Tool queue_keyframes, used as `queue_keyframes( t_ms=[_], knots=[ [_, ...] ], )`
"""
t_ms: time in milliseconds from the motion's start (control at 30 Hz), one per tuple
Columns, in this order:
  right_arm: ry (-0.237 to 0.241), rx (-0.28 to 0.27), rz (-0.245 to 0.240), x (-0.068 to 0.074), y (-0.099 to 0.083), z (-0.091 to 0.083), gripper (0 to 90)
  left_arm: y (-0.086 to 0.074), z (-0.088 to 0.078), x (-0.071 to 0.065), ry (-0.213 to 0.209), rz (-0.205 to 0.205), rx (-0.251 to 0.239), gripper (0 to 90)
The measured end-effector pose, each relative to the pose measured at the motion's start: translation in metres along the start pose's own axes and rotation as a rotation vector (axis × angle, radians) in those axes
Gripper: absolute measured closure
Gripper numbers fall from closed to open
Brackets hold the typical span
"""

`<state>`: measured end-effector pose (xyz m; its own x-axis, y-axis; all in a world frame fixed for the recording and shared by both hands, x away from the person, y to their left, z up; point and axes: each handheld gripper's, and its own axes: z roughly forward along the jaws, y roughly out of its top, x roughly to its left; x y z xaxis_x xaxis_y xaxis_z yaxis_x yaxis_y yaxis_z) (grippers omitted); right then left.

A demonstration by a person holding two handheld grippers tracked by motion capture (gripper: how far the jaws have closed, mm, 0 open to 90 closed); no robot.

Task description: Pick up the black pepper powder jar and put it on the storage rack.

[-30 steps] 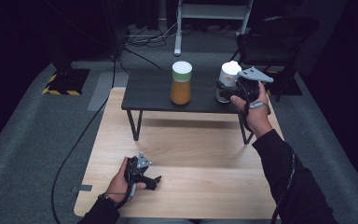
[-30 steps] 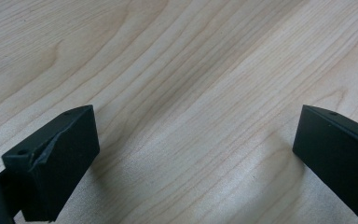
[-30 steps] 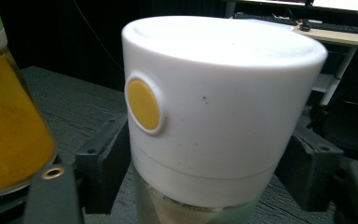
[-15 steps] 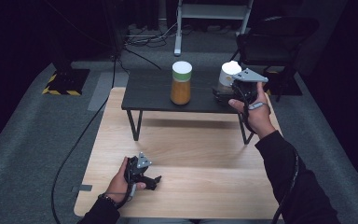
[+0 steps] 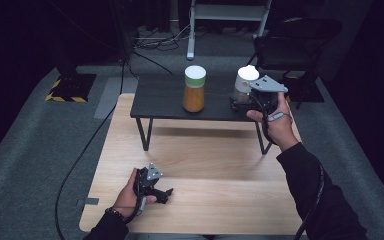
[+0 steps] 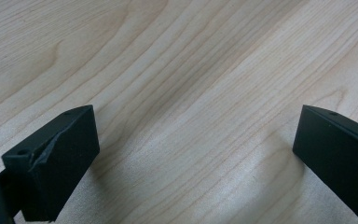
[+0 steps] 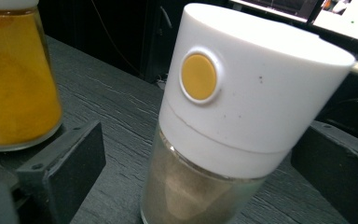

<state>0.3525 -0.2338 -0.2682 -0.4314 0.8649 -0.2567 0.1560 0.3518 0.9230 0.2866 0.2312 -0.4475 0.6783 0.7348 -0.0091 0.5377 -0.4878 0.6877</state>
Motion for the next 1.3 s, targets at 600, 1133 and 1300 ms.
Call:
queue_keyframes(
  t_ms=[600,1133,1300],
  knots=[
    [-0.064,-0.078,-0.101,0.023,-0.043,-0.026,3.0,0.0,0.0,0.0,-0.001,0.0,-0.001,0.4],
    [-0.007,-0.14,-0.178,0.035,-0.084,-0.05,2.7,0.0,0.0,0.0,-0.001,0.0,-0.001,0.4],
    [0.004,-0.12,-0.21,0.043,-0.094,-0.053,2.7,0.0,0.0,0.0,-0.001,0.001,-0.001,0.4]
  ],
)
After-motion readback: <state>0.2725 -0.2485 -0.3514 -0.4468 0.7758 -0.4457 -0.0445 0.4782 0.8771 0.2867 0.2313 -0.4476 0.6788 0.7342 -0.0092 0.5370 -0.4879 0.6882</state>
